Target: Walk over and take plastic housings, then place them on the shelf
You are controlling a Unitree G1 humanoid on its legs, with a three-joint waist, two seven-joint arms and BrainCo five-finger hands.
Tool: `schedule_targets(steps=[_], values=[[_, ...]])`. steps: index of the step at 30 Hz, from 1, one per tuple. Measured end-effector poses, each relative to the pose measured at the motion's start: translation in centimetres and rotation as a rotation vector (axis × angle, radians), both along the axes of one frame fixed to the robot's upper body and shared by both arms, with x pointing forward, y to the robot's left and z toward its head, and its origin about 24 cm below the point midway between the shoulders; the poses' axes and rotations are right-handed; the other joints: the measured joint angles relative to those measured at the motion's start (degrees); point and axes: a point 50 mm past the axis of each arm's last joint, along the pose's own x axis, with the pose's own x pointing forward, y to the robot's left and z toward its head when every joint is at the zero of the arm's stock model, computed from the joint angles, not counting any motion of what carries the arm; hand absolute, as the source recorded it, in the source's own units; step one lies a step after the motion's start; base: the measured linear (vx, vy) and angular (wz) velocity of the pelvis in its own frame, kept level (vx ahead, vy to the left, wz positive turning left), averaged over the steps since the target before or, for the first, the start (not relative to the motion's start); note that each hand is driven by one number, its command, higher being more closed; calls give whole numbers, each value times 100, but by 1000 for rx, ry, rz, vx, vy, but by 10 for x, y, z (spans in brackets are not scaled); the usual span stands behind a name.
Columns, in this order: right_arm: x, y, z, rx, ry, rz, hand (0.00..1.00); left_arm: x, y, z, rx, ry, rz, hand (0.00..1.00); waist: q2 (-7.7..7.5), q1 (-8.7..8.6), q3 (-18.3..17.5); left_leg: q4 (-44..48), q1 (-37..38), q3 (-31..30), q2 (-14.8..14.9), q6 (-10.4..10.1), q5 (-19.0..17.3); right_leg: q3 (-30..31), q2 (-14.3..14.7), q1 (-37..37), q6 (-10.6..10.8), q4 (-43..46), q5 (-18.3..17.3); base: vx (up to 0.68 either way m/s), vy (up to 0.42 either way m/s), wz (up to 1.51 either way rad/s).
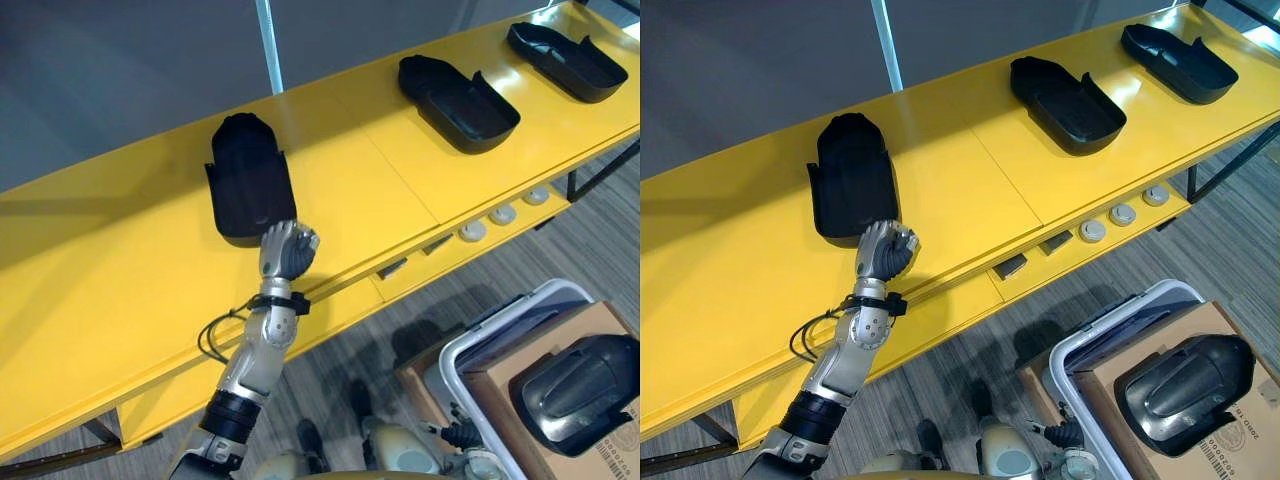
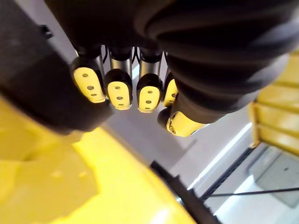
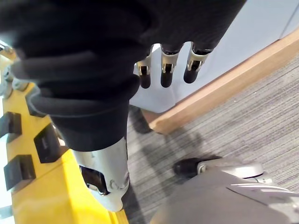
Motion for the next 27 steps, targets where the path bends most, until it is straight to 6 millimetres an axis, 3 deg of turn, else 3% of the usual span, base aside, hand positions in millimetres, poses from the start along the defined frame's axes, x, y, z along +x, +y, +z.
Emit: schedule_targets(steps=[2, 5, 10, 11, 18, 23, 24, 26, 27], values=[[-2, 0, -1, 0, 6, 1, 0, -15, 19, 15, -91, -108, 53, 100, 3, 12, -2, -1, 97, -172, -11, 1, 1, -129, -18, 156, -13, 3, -48, -8, 10, 33], [-6, -1, -2, -2, 17, -1, 0, -29, 45, 22, -181, -181, 141, 100, 10, 125, -7, -34, 170, -307, -19, 1, 0, -246, -33, 237, -32, 72, -137, -22, 3, 25], [-17, -4, -7, -7, 69, -9, 0, -55, 117, -1, -410, -178, 483, 100, 13, 319, -21, -227, 360, -633, -31, -70, 103, -556, -47, 474, -105, 97, -231, -12, -12, 31], [-17, -4, -7, -7, 70, -10, 0, -60, 124, -6, -429, -169, 523, 100, 11, 334, -22, -241, 361, -668, -29, -72, 116, -588, -47, 492, -112, 97, -240, -16, -19, 28], [-24, 0, -6, 12, 59, -61, 0, -111, 173, -69, -574, 54, 893, 100, -108, 598, -269, -394, 566, -871, 9, -63, 124, -959, -64, 761, -114, 98, -397, 23, -7, 24], [-8, 15, -1, 43, -7, -37, 0, -132, 178, -160, -651, 497, 1052, 100, -256, 698, -521, 98, 518, -749, 97, -9, -203, -1168, -137, 821, -92, 459, -703, 12, 23, 14], [-6, 21, -1, 60, -16, -38, 0, -135, 176, -176, -656, 586, 1050, 0, -261, 721, -526, 198, 502, -683, 121, -1, -258, -1201, -150, 821, -100, 536, -765, 22, 19, 15], [-3, 36, -1, 104, -23, -39, 0, -149, 166, -218, -701, 822, 1029, 0, -315, 771, -582, 392, 438, -697, 133, -30, -325, -1279, -188, 813, -65, 665, -858, 32, 28, 15], [-3, 38, -1, 109, -21, -36, 0, -154, 163, -229, -712, 885, 1027, 0, -309, 773, -598, 423, 423, -703, 131, -12, -315, -1310, -203, 817, -59, 680, -878, 50, 41, 14]])
